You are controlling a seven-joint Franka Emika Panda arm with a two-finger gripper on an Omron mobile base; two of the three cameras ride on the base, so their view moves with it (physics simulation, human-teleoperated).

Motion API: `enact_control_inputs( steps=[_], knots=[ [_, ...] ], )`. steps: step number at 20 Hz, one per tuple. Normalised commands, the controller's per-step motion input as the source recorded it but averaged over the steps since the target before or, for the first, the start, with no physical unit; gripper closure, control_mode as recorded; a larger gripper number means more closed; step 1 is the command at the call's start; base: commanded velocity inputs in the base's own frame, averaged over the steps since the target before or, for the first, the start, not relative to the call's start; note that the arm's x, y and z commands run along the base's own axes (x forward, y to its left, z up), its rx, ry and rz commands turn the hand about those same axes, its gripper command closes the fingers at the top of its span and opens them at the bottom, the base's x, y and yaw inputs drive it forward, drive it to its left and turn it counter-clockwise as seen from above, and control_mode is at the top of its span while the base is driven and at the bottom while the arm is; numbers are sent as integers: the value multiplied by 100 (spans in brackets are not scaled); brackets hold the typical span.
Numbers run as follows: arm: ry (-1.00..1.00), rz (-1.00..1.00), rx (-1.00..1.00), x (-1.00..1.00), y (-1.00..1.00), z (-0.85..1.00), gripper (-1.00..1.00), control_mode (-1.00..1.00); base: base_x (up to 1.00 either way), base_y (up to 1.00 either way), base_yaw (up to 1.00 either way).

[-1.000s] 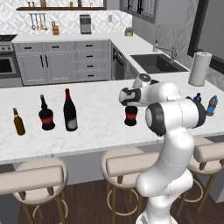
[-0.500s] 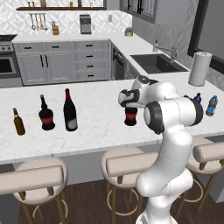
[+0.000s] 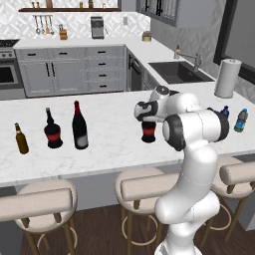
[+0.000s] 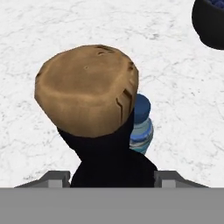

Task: Move the plastic bottles in the middle to the plastics group, and the glass bottles in the middle to the glass group.

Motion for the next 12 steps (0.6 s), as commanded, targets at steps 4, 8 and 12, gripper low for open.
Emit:
enact_control_inputs(
  steps=[4, 8, 12],
  knots=[
    [0, 0, 0, 0, 0, 0, 100, -100, 0, 0, 0],
    [-8, 0, 1, -10, 0, 0, 100, -100, 0, 0, 0],
    [-11, 5, 3, -41, 9, 4, 100, -100, 0, 0, 0]
  ],
)
